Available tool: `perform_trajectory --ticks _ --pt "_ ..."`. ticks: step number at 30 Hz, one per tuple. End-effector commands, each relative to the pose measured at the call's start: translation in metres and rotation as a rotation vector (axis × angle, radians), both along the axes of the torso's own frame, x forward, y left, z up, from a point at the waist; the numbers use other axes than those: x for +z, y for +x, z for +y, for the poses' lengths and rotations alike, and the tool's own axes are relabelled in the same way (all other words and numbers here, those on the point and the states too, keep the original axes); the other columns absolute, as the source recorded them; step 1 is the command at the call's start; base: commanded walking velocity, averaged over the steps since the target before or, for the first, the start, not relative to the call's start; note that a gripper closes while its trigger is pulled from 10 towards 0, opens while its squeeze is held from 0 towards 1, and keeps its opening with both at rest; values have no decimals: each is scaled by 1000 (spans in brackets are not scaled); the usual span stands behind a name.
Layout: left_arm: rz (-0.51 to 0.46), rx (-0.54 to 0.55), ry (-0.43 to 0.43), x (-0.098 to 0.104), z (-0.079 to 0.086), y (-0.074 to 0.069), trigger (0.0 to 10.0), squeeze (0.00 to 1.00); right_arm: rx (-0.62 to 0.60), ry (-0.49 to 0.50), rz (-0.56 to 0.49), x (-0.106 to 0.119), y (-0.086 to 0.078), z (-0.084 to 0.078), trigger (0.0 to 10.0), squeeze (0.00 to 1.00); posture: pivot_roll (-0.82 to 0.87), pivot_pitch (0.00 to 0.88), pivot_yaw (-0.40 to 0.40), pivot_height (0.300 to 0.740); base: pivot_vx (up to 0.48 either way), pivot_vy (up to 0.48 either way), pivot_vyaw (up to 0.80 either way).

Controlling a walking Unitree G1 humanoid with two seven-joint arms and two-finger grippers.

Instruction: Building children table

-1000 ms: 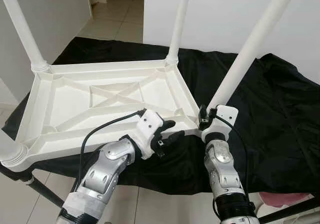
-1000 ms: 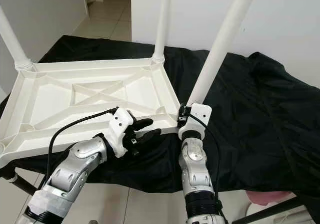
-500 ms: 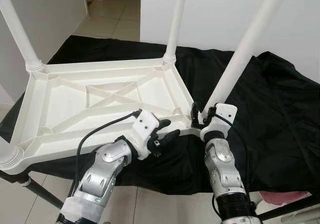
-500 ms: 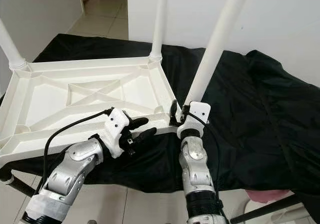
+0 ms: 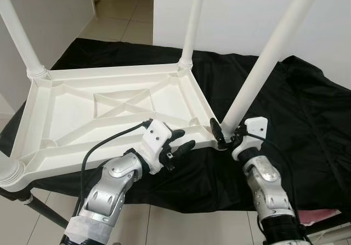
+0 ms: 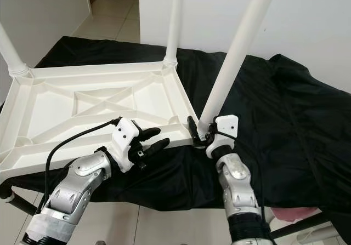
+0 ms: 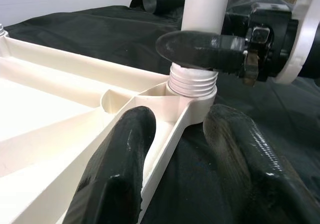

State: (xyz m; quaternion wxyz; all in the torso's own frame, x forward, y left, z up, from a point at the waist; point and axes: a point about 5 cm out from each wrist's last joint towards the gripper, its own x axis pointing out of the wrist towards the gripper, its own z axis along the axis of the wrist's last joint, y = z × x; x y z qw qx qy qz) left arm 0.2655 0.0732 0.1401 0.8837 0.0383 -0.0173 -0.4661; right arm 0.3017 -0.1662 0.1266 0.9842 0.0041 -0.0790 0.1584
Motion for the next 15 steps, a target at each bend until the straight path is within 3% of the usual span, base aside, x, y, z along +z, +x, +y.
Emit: perform_trajectory --ticks 1,6,7,8,15 --pt "2 15 0 2 -1 1 10000 0 87 -14 -3 1 3 1 10000 0 4 0 -40 740 0 0 0" --pt "-1 -7 2 3 -5 1 10000 0 182 -66 -15 3 6 3 10000 0 4 0 -40 740 0 0 0" --pt "-6 -16 9 3 -6 2 10000 0 210 -44 6 2 9 0 6235 0 2 0 -36 740 0 0 0" --pt "-6 -16 10 3 -6 2 10000 0 220 -45 8 2 10 0 0 0 2 0 -34 740 0 0 0" --pt "-6 -14 6 5 -7 3 10000 0 238 -59 20 -2 10 -3 0 0 7 0 -35 740 0 0 0"
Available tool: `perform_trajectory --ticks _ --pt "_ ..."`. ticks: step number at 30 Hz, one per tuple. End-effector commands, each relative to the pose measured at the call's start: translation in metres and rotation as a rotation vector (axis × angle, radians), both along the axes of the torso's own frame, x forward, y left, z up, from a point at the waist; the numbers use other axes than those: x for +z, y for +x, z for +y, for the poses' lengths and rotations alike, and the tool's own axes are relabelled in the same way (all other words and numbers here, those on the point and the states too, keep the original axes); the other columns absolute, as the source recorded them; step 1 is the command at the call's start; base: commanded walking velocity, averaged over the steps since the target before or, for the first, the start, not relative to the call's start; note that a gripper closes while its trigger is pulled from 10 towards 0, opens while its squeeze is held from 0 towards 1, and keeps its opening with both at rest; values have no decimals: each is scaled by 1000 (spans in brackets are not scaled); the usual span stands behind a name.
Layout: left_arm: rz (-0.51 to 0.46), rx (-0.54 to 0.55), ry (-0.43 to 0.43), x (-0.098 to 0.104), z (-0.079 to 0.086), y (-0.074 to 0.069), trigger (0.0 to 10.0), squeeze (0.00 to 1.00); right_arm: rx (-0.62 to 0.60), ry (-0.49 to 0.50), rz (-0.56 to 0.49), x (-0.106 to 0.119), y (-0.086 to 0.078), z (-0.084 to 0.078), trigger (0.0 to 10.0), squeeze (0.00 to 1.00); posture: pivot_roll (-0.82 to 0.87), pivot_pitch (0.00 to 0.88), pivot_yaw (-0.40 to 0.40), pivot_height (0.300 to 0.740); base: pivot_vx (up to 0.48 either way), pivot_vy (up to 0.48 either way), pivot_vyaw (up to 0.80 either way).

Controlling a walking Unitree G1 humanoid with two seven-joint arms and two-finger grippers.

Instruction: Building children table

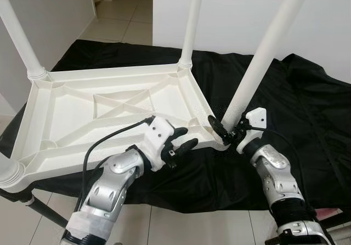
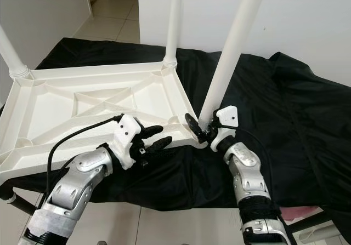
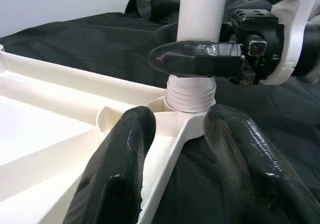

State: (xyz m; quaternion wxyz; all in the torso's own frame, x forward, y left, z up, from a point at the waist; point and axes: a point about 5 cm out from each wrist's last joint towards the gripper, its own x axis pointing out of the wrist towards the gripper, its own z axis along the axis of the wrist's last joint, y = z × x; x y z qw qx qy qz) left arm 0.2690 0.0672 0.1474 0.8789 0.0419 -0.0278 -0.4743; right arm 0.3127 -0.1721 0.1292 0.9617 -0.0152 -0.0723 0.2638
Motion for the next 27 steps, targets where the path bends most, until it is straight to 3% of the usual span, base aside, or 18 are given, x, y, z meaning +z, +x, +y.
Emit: perform_trajectory --ticks 1,8,9,10,18,25,27 --pt "17 6 7 -3 -1 0 10000 0 22 -4 19 -5 -1 2 0 0 7 0 -35 740 0 0 0" --pt "24 -5 14 -6 -2 -2 10000 0 -10 -6 33 -9 -2 -4 0 0 -2 0 -37 740 0 0 0" --pt "24 -3 13 -5 -2 -1 10000 0 -23 1 35 -9 -3 -5 8275 0 -2 0 -37 740 0 0 0" --pt "24 -1 13 -6 -2 -1 10000 0 -47 7 37 -8 -4 -5 10000 0 -8 0 -38 740 0 0 0" --pt "30 1 -15 -3 -4 0 10000 0 -227 74 28 -3 -3 -1 10000 0 -9 0 -39 740 0 0 0" --pt "28 9 -19 -4 -5 0 10000 0 -386 85 22 -6 -8 7 10000 0 -15 0 -54 740 0 0 0" --pt "29 12 -23 -4 -6 0 10000 0 -479 64 59 -15 -11 10 10000 0 -16 0 -60 740 0 0 0"
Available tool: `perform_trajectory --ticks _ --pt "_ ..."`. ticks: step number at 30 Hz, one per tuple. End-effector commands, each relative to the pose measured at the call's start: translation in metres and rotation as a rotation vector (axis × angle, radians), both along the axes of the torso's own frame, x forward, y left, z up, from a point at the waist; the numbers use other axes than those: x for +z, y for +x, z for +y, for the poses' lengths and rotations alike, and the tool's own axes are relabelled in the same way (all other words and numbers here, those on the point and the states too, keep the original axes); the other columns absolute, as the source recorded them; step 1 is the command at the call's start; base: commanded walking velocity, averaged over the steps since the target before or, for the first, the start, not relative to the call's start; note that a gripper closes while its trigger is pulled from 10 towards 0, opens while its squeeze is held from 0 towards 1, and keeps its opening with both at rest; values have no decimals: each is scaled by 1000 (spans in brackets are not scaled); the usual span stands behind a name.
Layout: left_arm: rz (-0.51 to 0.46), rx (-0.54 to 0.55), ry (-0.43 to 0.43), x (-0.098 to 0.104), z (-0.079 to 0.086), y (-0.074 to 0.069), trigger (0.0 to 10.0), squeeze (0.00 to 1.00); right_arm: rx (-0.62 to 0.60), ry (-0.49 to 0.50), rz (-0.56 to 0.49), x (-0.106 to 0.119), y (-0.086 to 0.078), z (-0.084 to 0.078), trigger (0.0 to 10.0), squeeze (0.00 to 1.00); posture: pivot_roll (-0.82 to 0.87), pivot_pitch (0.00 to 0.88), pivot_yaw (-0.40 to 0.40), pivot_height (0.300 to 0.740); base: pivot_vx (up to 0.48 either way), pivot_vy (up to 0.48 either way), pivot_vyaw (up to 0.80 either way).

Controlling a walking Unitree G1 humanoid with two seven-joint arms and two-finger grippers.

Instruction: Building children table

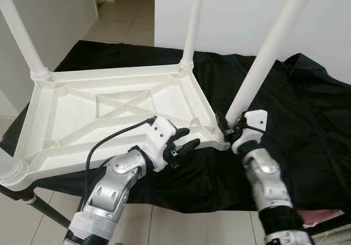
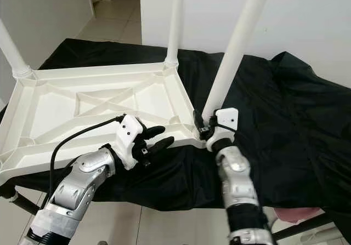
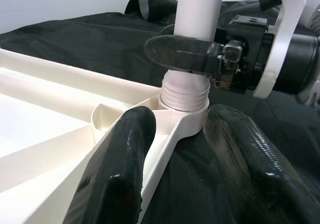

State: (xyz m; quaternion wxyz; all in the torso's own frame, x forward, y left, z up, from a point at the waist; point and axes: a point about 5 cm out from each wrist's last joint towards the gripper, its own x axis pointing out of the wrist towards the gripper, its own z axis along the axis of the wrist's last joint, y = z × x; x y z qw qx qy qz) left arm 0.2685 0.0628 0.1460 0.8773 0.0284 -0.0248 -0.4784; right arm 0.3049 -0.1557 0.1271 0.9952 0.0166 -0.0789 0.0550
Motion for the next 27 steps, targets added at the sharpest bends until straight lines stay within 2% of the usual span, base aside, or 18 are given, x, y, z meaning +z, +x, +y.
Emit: perform_trajectory --ticks 1,2,3,5,13,20,21,22,27 --pt "12 22 -4 -3 -2 1 10000 0 -94 -27 77 -15 -5 -7 10000 0 -16 0 -60 740 0 0 0" --pt "13 23 -6 -3 -3 0 10000 0 -156 1 107 -20 -7 -7 10000 0 -11 0 -74 740 0 0 0" --pt "13 23 -6 -3 -3 0 10000 0 -156 1 107 -20 -7 -7 10000 0 -11 0 -74 740 0 0 0" --pt "19 41 -12 -4 -2 -2 10000 0 -300 110 144 -23 -11 -4 10000 0 -1 0 -86 740 0 0 0" --pt "24 58 -23 -3 0 -4 10000 0 -251 126 117 -18 -13 12 10000 0 2 0 -86 740 0 0 0" --pt "22 63 -14 -3 4 -5 10000 0 -252 121 87 -13 -15 10 10000 0 11 0 -90 740 0 0 0" --pt "22 65 -11 -3 5 -5 10000 0 -251 124 87 -13 -16 10 10000 780 14 0 -91 740 0 0 0" --pt "21 64 -8 -3 5 -6 10000 0 -236 140 97 -14 -16 11 10000 1000 14 0 -91 740 0 0 0" --pt "20 66 1 -4 8 -8 10000 0 -216 158 102 -15 -18 10 10000 1000 20 0 -93 740 0 0 0"
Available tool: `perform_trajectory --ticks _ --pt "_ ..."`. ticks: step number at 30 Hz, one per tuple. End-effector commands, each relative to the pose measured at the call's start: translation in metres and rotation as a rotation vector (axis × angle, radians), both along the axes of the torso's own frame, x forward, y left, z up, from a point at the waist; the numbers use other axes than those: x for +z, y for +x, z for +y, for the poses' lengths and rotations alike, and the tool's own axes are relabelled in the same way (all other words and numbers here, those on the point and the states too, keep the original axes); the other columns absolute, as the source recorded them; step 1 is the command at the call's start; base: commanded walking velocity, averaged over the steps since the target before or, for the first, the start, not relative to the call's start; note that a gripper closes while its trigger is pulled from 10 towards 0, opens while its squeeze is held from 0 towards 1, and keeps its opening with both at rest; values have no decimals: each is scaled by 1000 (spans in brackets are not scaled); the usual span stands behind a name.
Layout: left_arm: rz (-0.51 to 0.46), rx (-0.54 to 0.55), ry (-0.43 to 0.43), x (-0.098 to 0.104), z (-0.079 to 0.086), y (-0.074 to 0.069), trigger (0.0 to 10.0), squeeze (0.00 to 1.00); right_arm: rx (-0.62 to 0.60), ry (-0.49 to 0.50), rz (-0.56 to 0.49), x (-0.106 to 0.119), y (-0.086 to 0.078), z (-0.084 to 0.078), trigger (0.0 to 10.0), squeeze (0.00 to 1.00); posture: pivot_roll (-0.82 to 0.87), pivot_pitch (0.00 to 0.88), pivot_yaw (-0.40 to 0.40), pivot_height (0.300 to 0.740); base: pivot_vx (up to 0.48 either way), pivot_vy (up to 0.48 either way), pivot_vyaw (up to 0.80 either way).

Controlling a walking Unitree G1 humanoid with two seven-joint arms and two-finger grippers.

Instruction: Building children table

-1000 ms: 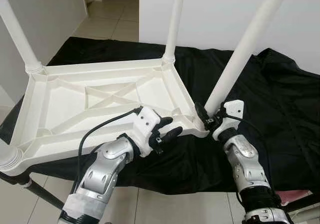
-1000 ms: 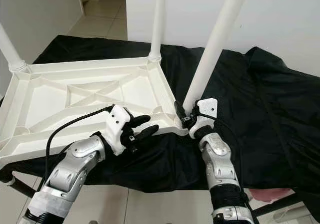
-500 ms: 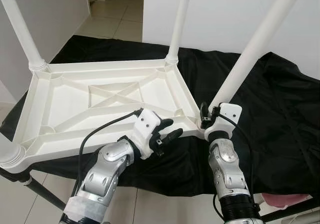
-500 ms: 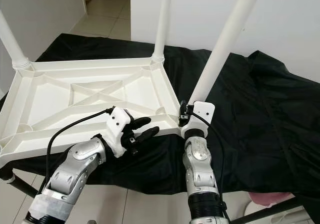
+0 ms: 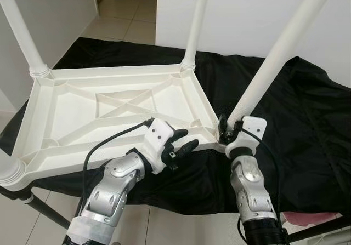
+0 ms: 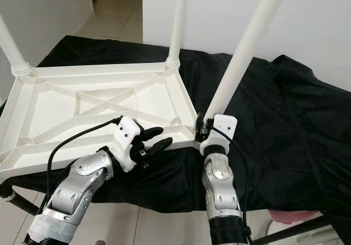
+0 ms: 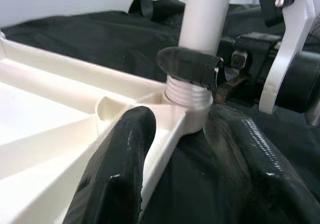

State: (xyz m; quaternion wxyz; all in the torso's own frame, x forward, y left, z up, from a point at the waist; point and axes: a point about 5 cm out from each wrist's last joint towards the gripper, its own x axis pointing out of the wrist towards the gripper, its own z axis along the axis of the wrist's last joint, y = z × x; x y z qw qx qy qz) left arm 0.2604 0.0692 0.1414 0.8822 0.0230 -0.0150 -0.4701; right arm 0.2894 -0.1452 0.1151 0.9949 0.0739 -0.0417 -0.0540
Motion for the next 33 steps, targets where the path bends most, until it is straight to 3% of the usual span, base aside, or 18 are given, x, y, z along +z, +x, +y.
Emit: perform_trajectory --ticks 1,5,6,7,8,12,15,19,26,27,28,30,33 --pt "-2 47 4 1 3 0 10000 0 -11 30 12 -2 -3 -2 10000 1000 20 0 -93 740 0 0 0" --pt "-8 58 16 2 6 0 10000 0 59 17 16 -3 -3 -6 10000 1000 31 0 -100 740 0 0 0" --pt "-12 61 18 3 6 0 10000 0 128 20 5 -2 -2 -4 10000 435 34 0 -100 740 0 0 0" --pt "-12 61 18 3 6 0 10000 0 128 20 5 -2 -2 -4 10000 435 34 0 -100 740 0 0 0" --pt "-13 65 17 3 6 0 10000 0 182 24 -6 -1 0 -6 10000 0 34 0 -98 740 0 0 0" --pt "-11 68 15 3 6 -2 10000 0 252 -2 -18 1 2 -9 10000 0 35 0 -99 740 0 0 0" --pt "-10 60 35 0 4 -6 10000 0 362 -108 -45 6 8 -19 10000 0 37 0 -97 740 0 0 0" --pt "-10 57 32 1 3 -6 10000 0 414 -138 -50 9 13 -22 10000 0 35 0 -88 740 0 0 0" --pt "-39 53 48 6 2 1 10000 0 613 -231 12 6 28 -23 10000 0 49 0 -88 740 0 0 0" --pt "-45 56 52 7 2 2 10000 0 629 -238 18 5 30 -23 4157 0 54 0 -88 740 0 0 0" --pt "-48 59 51 8 2 4 10000 0 633 -255 25 4 31 -24 0 0 57 0 -90 740 0 0 0" --pt "-49 62 47 9 3 5 10000 0 637 -277 30 3 32 -25 0 0 57 0 -90 740 0 0 0" --pt "-53 61 52 9 2 5 10000 0 652 -219 27 4 33 -27 0 0 56 0 -88 740 0 0 0"
